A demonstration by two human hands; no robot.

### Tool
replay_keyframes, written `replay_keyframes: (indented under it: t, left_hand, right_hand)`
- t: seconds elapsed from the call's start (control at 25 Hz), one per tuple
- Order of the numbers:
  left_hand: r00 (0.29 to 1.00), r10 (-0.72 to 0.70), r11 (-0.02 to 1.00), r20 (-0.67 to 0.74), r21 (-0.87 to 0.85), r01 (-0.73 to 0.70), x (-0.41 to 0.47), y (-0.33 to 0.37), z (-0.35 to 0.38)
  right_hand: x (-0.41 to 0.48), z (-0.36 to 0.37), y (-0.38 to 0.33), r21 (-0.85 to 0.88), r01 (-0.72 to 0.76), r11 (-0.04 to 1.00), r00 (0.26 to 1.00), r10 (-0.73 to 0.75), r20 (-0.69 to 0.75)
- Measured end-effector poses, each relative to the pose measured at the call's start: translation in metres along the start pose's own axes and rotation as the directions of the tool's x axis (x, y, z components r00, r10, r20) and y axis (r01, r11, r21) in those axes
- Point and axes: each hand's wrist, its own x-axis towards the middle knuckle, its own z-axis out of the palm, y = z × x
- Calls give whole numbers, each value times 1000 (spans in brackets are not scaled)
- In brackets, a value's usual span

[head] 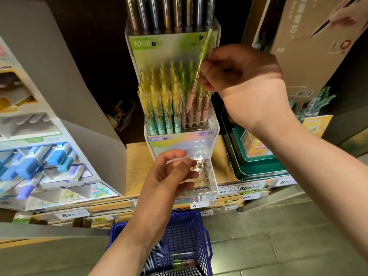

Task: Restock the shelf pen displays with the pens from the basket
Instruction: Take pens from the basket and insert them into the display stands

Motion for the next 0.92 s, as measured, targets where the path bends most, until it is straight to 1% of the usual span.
replay_keyframes:
  t: [0.12,0.28,0.44,0.56,0.76,0.92]
  left_hand:
    - [1000,-5,1000,-7,7,5,1,-1,-3]
    - [1000,-17,1000,-2,15,17,0,-4,-4]
    - [999,-32,999,-9,12,33,0,-7,-6]
    - [999,-35,999,-5,0,35,0,-8,-6]
    - [999,-38,999,-17,-3,38,2,-12,-9]
    - [999,-35,999,-15,-2,35,3,-11,-11]
  right_hand:
    - [-5,6,7,-62,-6,998,1000,7,15]
    - [-17,12,14,-276,52,960,994,-23,108]
    - [-17,13,16,-351,47,935,992,-3,126]
    - [-19,14,20,-345,-9,939,987,63,146]
    - [-19,16,25,-329,-13,944,990,57,126]
    - [-22,17,33,-358,-51,932,976,122,179]
